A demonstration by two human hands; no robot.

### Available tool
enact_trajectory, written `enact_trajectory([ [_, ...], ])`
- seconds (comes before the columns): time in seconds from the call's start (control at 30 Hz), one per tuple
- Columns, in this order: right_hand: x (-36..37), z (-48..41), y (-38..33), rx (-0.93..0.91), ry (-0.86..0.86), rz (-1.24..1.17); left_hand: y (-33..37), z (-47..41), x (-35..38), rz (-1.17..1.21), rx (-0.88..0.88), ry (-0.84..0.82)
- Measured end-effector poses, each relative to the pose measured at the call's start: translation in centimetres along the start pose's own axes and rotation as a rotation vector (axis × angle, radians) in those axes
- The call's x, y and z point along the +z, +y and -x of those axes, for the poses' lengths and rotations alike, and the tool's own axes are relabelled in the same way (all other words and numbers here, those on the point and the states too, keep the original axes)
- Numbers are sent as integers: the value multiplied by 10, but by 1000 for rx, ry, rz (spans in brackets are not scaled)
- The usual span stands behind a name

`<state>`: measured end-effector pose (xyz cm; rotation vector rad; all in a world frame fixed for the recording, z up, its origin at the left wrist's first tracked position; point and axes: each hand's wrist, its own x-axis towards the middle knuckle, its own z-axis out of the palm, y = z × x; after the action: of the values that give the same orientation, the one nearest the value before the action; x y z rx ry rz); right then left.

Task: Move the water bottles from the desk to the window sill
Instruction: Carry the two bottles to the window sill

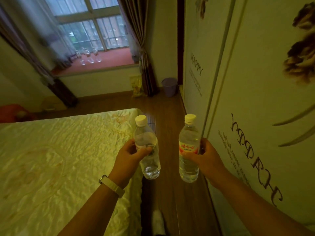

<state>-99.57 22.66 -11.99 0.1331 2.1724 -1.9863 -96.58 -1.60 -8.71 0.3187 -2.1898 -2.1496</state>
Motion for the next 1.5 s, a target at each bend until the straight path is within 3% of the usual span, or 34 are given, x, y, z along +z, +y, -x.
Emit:
enact_trajectory([
  [0.4, 30, -148, -9, 44, 37, 72, -19, -160, -8, 76, -29, -25],
  [1.0, 88, -407, -111, -66, 103, 68, 31, -443, -54, 6, 25, -63],
  [1.5, 81, -690, -133, -1, -44, 34, 43, -675, -7, -15, -73, 76],
])
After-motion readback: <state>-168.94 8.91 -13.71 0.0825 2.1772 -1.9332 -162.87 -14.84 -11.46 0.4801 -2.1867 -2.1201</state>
